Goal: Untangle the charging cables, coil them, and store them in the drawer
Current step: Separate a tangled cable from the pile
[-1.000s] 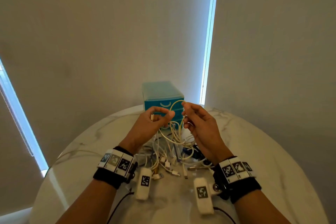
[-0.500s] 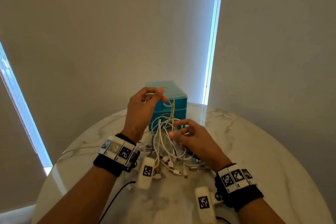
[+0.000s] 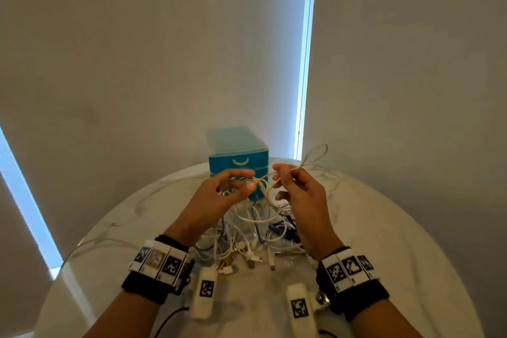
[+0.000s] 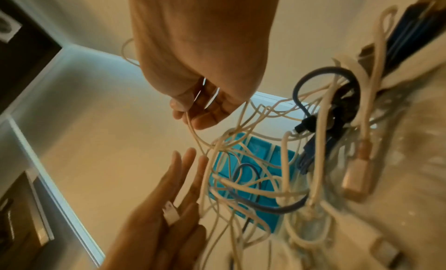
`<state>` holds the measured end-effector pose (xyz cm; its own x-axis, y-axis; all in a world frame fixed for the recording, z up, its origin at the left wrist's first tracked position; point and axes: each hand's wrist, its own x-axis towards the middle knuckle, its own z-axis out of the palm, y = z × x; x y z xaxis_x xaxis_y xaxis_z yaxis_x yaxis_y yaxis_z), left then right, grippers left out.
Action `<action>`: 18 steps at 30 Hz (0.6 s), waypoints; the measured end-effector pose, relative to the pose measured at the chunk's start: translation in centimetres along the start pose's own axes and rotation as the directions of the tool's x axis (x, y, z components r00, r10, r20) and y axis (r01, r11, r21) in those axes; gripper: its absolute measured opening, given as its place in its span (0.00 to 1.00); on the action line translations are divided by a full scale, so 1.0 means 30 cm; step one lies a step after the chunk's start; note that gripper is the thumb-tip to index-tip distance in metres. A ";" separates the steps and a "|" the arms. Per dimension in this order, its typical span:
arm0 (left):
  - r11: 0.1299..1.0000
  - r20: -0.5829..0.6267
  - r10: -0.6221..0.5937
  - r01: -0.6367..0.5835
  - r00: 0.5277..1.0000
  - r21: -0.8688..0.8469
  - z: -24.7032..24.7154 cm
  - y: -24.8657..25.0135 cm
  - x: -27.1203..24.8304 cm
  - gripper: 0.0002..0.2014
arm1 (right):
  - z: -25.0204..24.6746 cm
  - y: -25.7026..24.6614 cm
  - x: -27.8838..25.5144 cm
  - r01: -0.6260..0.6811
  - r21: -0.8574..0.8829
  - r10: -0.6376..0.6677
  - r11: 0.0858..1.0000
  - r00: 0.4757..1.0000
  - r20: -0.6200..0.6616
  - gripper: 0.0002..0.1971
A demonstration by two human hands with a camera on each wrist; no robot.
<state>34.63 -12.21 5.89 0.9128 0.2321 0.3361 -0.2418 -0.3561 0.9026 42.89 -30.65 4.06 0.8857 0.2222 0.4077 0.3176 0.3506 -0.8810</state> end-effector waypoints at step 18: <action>0.980 -0.216 0.129 -0.091 0.968 0.178 -0.048 -0.081 0.025 0.08 | 0.045 0.049 0.023 -0.018 -0.332 0.111 0.943 0.958 0.263 0.25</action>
<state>35.43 -9.85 4.33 0.7812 0.3740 0.4999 -0.2614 -0.5311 0.8059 43.52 -28.75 3.38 0.7949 0.4914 0.3559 0.3958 0.0245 -0.9180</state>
